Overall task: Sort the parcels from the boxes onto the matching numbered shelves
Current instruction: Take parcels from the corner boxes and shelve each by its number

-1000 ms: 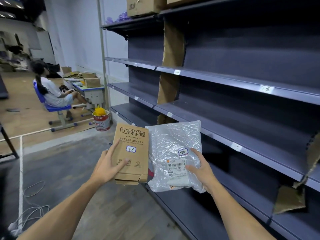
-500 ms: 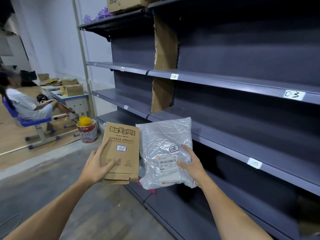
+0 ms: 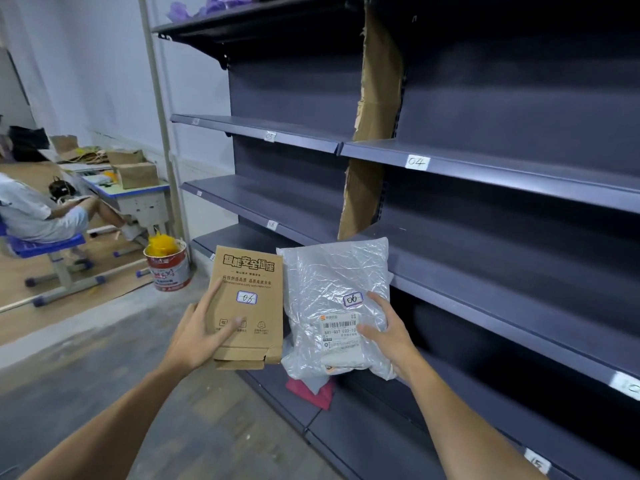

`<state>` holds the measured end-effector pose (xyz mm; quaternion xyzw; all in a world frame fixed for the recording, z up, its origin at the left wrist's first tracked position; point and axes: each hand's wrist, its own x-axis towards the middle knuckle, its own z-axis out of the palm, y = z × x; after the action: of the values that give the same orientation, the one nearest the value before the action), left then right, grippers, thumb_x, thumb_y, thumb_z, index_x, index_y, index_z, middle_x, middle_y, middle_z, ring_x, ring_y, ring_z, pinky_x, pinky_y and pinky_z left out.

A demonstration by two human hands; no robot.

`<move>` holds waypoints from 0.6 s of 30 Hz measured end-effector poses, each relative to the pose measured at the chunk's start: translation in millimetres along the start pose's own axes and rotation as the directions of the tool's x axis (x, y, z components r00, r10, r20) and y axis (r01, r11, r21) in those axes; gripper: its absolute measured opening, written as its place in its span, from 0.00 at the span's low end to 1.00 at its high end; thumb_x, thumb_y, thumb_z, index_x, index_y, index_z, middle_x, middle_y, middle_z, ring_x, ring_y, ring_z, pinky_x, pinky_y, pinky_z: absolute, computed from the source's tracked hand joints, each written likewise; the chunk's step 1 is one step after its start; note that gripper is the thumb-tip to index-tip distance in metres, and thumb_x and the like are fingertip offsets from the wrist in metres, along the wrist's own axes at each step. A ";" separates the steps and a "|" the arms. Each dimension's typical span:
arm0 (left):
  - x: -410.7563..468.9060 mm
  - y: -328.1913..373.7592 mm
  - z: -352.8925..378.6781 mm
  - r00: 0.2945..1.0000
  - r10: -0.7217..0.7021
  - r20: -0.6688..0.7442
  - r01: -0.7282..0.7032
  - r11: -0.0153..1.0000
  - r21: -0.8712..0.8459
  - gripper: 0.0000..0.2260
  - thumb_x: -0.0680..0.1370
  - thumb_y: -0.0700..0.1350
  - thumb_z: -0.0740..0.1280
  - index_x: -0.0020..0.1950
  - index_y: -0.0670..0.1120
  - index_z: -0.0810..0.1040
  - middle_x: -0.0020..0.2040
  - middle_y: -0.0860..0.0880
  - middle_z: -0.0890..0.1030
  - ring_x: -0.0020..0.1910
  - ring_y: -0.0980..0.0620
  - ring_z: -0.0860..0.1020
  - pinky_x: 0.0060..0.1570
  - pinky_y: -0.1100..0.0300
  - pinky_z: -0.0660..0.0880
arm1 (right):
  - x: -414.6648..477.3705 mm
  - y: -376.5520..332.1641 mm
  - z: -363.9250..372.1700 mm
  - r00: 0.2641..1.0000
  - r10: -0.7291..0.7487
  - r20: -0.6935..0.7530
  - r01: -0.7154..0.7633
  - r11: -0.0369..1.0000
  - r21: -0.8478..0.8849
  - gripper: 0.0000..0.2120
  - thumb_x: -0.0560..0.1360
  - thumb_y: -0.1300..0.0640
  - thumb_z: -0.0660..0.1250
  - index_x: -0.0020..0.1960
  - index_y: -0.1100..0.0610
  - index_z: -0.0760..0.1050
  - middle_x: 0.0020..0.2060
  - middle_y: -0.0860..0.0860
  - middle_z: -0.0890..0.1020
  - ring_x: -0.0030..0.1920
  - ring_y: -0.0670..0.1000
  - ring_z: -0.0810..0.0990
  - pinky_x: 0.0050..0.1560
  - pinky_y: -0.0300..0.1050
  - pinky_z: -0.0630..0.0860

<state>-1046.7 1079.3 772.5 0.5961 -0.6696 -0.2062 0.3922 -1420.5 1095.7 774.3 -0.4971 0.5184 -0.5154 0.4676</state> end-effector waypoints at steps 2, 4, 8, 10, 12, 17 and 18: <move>24.3 -17.9 -13.0 1.000 0.022 0.020 -0.021 1.000 -0.017 0.44 0.65 0.75 0.64 0.78 0.69 0.50 0.71 0.47 0.72 0.70 0.47 0.68 0.65 0.44 0.69 | 13.7 0.5 25.2 0.999 0.007 -0.032 -0.007 1.000 -0.010 0.32 0.75 0.68 0.72 0.65 0.34 0.73 0.67 0.49 0.77 0.63 0.51 0.80 0.61 0.55 0.80; 44.6 -30.3 -25.7 0.998 0.061 0.029 -0.060 0.998 -0.032 0.44 0.66 0.74 0.65 0.78 0.66 0.52 0.70 0.49 0.73 0.71 0.47 0.68 0.66 0.42 0.69 | 24.6 -1.4 48.6 0.999 -0.008 -0.045 0.007 1.000 -0.023 0.32 0.75 0.68 0.72 0.67 0.36 0.72 0.69 0.49 0.75 0.64 0.51 0.79 0.62 0.54 0.79; 82.8 -46.9 -57.2 0.995 0.089 0.034 -0.088 0.995 -0.041 0.42 0.70 0.69 0.69 0.80 0.60 0.55 0.66 0.52 0.74 0.70 0.47 0.68 0.65 0.43 0.69 | 42.0 -15.2 94.7 0.996 -0.033 -0.089 0.028 0.998 -0.049 0.32 0.75 0.71 0.70 0.73 0.46 0.69 0.69 0.51 0.74 0.64 0.51 0.78 0.58 0.47 0.81; 99.6 -55.3 -71.0 0.991 0.127 0.044 -0.125 0.991 -0.044 0.44 0.68 0.72 0.65 0.80 0.60 0.55 0.63 0.57 0.73 0.68 0.48 0.68 0.63 0.46 0.68 | 48.7 -24.9 114.5 0.994 -0.021 -0.112 0.020 1.000 -0.012 0.32 0.75 0.72 0.68 0.73 0.48 0.69 0.67 0.54 0.76 0.57 0.50 0.83 0.50 0.44 0.82; 117.3 -65.4 -82.9 0.987 0.151 0.054 -0.148 0.987 -0.054 0.45 0.67 0.73 0.63 0.80 0.59 0.54 0.65 0.57 0.73 0.68 0.48 0.68 0.64 0.46 0.69 | 56.3 -34.9 132.5 0.993 -0.007 -0.119 0.010 1.000 0.025 0.31 0.76 0.73 0.67 0.72 0.48 0.69 0.63 0.55 0.79 0.52 0.49 0.85 0.47 0.45 0.83; 160.7 -90.4 -113.1 0.985 0.167 0.046 -0.164 0.984 -0.066 0.45 0.67 0.74 0.63 0.80 0.60 0.54 0.72 0.52 0.72 0.70 0.46 0.69 0.67 0.42 0.68 | 83.1 -61.9 174.3 0.994 -0.023 -0.107 0.027 0.999 0.037 0.30 0.77 0.75 0.65 0.72 0.49 0.68 0.60 0.56 0.80 0.43 0.45 0.86 0.39 0.40 0.81; 170.6 -93.9 -120.4 0.984 0.173 0.039 -0.170 0.983 -0.065 0.44 0.68 0.74 0.63 0.80 0.61 0.53 0.74 0.53 0.71 0.72 0.46 0.68 0.67 0.41 0.67 | 90.2 -68.2 182.2 0.994 -0.036 -0.108 0.041 0.999 0.035 0.30 0.77 0.75 0.65 0.72 0.50 0.68 0.60 0.57 0.79 0.43 0.45 0.86 0.39 0.39 0.81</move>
<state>-890.9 919.4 823.5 0.5191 -0.7205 -0.2053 0.4115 -1242.7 994.8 839.2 -0.4698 0.5232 -0.5598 0.4383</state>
